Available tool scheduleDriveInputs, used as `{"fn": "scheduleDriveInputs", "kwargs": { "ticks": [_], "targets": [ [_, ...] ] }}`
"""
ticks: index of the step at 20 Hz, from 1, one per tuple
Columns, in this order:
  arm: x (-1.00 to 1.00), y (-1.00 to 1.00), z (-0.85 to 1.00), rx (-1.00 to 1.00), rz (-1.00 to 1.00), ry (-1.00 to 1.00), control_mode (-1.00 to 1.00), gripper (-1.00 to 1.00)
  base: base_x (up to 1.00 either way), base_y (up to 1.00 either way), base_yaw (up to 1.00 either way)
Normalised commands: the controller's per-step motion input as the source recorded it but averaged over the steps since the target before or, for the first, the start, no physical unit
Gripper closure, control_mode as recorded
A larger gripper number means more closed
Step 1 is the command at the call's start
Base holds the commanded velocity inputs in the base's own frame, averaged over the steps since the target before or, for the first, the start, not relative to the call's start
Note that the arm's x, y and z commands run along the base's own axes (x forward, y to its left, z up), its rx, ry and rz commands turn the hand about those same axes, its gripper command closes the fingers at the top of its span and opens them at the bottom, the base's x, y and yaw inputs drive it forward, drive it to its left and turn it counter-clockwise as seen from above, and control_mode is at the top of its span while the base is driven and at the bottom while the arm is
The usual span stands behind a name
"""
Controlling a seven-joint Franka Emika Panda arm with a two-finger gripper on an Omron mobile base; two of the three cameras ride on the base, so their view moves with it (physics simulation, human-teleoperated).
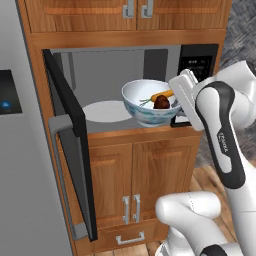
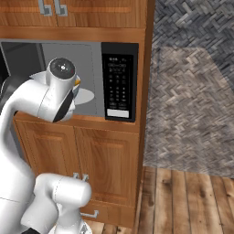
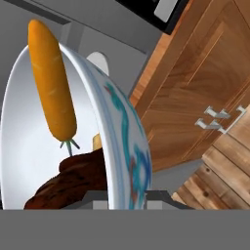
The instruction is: The microwave is finished heating the steak and carrot. Take the bowl containing the food and place it on the dining counter.
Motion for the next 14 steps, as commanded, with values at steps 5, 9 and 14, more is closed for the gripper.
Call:
{"fn": "scheduleDriveInputs", "kwargs": {
  "ticks": [5,9,14],
  "targets": [
    [-0.04,-0.05,0.00,0.00,0.01,0.00,-1.00,1.00,0.00,0.00,0.00],
    [0.00,0.00,0.00,0.00,0.00,0.00,1.00,1.00,-0.49,-0.73,0.15],
    [0.00,0.00,0.00,0.00,0.00,0.00,1.00,1.00,-0.90,-0.71,0.39]
  ]
}}
